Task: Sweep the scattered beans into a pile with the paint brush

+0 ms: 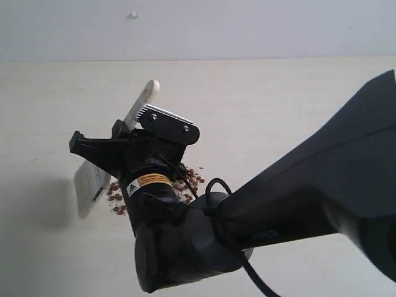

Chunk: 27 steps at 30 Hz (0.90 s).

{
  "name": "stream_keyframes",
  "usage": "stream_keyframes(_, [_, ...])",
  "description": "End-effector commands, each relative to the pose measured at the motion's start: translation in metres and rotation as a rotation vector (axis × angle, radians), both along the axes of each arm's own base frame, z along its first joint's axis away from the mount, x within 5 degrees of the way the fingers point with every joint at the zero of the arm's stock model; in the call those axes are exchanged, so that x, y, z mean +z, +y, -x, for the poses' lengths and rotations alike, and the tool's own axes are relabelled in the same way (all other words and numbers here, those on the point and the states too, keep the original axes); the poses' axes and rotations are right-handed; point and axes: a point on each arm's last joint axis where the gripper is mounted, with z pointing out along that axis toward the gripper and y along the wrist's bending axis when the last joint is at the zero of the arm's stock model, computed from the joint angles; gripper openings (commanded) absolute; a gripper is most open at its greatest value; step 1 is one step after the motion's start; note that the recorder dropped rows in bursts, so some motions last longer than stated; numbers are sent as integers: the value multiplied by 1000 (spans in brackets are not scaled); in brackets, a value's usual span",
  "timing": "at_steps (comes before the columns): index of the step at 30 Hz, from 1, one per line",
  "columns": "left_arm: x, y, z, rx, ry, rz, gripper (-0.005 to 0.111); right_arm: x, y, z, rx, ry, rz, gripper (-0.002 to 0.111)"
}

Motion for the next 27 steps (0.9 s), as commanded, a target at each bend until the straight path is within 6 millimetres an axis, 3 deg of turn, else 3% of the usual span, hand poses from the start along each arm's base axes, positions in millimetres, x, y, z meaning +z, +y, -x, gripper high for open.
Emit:
stream_keyframes(1, [0,0,0,-6,-3,4,0,-1,-2,-1,-25,-4,77,0])
stream_keyframes(11, [0,0,0,-6,-3,4,0,3,-11,-3,-81,-33,281,0])
stream_keyframes(19, [0,0,0,-6,-3,4,0,25,-20,-4,-134,-49,434,0])
stream_keyframes(27, [0,0,0,-5,-2,6,0,45,-21,-3,-129,-70,404,0])
